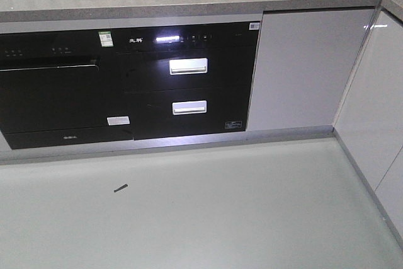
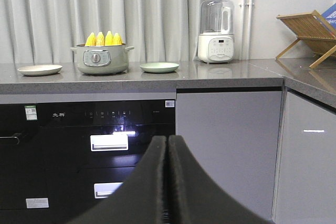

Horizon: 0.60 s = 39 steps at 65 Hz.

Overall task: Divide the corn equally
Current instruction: 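Drive the base forward toward the counter with the pot and plates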

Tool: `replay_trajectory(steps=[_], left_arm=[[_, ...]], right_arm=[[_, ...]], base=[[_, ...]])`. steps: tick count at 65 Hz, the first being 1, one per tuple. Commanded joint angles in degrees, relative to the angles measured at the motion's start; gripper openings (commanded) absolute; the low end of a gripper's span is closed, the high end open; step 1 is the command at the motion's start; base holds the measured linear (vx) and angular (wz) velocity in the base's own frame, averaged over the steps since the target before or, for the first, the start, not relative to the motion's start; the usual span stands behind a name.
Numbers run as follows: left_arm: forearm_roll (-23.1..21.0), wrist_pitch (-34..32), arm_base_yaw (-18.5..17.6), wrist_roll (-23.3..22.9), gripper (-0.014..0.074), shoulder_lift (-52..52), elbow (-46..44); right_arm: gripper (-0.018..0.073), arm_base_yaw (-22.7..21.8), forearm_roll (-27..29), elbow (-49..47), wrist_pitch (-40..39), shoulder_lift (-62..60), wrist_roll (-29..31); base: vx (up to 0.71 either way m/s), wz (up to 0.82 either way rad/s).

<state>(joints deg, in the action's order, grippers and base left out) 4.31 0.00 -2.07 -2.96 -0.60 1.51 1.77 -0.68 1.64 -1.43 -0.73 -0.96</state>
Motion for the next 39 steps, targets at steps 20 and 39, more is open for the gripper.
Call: replay_trajectory(steps=[20, 39], left_arm=[[-0.6, -4.0, -0.1, 0.0, -0.0007, -1.0, 0.6], [-0.6, -4.0, -0.1, 0.0, -0.0007, -1.0, 0.6]], right_arm=[[-0.0011, -0.2, -0.2, 0.5, -4.7, -0.1, 0.4], [-0.0011, -0.2, -0.2, 0.5, -4.7, -0.1, 0.4]], base=[[0.14, 0.00], [0.14, 0.02]])
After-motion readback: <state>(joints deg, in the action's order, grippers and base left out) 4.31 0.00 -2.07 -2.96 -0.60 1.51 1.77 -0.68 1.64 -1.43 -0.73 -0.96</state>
